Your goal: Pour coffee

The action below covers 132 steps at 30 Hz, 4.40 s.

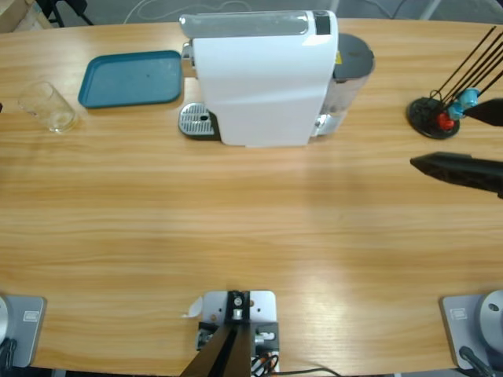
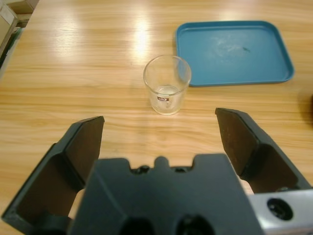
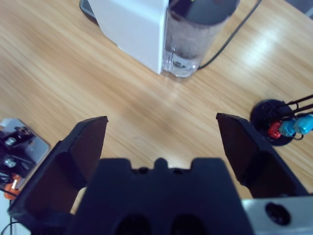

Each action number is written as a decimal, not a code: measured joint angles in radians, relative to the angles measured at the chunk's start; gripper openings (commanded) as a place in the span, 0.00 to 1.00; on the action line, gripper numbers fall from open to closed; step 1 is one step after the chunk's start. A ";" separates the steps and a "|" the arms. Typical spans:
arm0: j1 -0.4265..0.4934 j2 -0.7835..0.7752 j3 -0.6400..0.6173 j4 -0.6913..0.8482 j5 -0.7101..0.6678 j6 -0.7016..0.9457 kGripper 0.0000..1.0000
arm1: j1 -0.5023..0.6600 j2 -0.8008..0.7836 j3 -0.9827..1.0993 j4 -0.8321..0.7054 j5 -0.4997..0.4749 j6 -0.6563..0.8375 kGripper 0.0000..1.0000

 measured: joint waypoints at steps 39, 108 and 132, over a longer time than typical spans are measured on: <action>0.291 0.454 0.001 -0.401 -0.350 0.358 1.00 | -0.006 0.152 0.079 -0.199 -0.035 0.006 1.00; -0.164 0.617 -0.125 -0.537 -0.692 0.544 0.00 | -0.068 -0.106 0.089 -0.029 -0.081 -0.138 1.00; -0.213 0.811 -0.179 -0.710 -0.694 0.520 0.00 | -0.068 -0.115 0.095 -0.029 -0.081 -0.139 1.00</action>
